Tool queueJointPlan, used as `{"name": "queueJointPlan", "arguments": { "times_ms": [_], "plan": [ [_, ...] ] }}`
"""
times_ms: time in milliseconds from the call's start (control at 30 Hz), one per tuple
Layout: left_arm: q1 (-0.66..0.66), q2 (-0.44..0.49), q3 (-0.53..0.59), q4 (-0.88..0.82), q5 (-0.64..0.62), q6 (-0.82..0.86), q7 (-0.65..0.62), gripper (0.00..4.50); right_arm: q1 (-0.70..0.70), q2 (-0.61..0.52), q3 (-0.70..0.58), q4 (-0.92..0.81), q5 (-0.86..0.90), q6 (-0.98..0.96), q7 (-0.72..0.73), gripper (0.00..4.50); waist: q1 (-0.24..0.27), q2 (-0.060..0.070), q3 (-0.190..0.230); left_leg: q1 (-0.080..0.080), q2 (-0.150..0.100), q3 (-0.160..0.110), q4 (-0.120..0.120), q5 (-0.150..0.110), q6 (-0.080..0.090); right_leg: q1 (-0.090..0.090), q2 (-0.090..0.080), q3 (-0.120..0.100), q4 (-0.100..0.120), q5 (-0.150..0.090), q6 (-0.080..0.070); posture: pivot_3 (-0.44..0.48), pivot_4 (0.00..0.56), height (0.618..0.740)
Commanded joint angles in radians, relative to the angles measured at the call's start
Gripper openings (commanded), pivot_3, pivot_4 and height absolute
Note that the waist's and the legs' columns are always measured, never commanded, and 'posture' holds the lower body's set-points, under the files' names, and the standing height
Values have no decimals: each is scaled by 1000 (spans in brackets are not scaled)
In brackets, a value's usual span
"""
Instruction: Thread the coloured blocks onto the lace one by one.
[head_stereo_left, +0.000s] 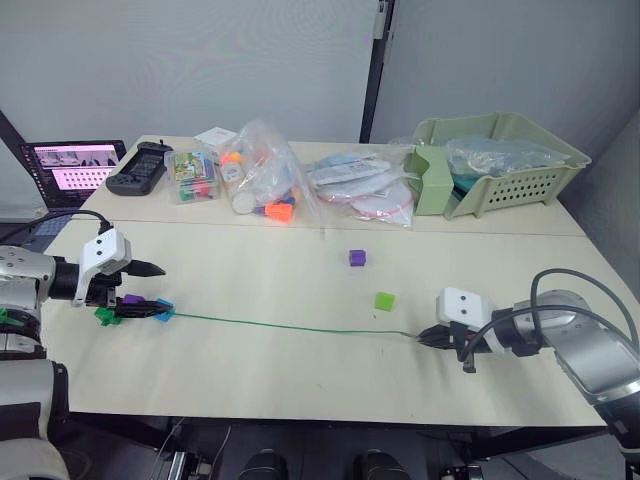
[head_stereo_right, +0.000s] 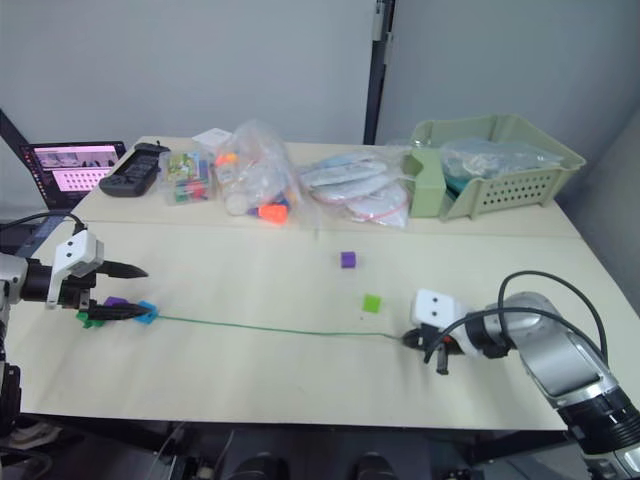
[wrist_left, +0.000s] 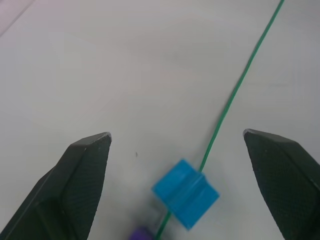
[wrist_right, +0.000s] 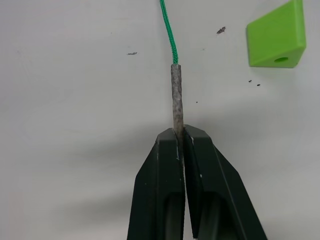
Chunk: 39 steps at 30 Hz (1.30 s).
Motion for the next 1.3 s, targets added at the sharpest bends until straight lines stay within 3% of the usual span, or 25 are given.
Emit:
{"name": "queueJointPlan", "arguments": {
  "times_ms": [33, 167, 333, 500, 833, 1033, 1300],
  "plan": [
    [14, -98, -27, -330, -150, 142, -5, 4459, -21, 4, -19, -92, 43, 58, 7, 0, 12, 0, 0, -1, 0, 0, 2, 0, 0, 0, 0, 0, 0, 0, 0, 0, 150, 733],
    [90, -255, -53, -559, -156, 240, 68, 4459, -48, 6, -5, -174, 67, 138, 5, 0, -3, 0, 0, -2, -1, 0, 3, 0, 0, 0, 0, 1, -1, 1, 1, 0, 150, 733],
    [142, -347, -91, -660, -137, 308, 108, 4459, -82, 12, 5, -223, 81, 205, -3, 0, -27, 0, 0, -1, 1, -2, 2, 0, 1, -1, 2, 1, 2, 1, 1, 0, 150, 733],
    [214, -498, -186, -757, -93, 322, 224, 4459, -114, 21, 21, -264, 93, 273, -27, 0, -15, 0, 0, -1, -1, -2, 3, 0, 1, 0, 1, 1, 2, 1, 1, 0, 150, 733],
    [251, -595, -241, -812, -54, 369, 332, 4459, -134, 24, 29, -289, 104, 323, -41, 0, -8, 0, 0, -1, -2, -2, 4, 0, 1, 0, 1, 1, 1, 1, 1, 0, 150, 733],
    [259, -601, -244, -830, -51, 380, 345, 2735, -140, 25, 30, -297, 106, 340, -48, 0, -9, 0, 0, -1, -1, -2, 4, 0, 1, 0, 1, 1, 1, 1, 1, 0, 150, 733],
    [255, -606, -251, -822, -42, 376, 350, 2735, -151, 21, 36, -296, 115, 347, -58, 0, -8, 0, 0, -1, -1, -2, 4, 0, 1, 0, 1, 1, 0, 1, 1, 0, 150, 733]
  ]
}}
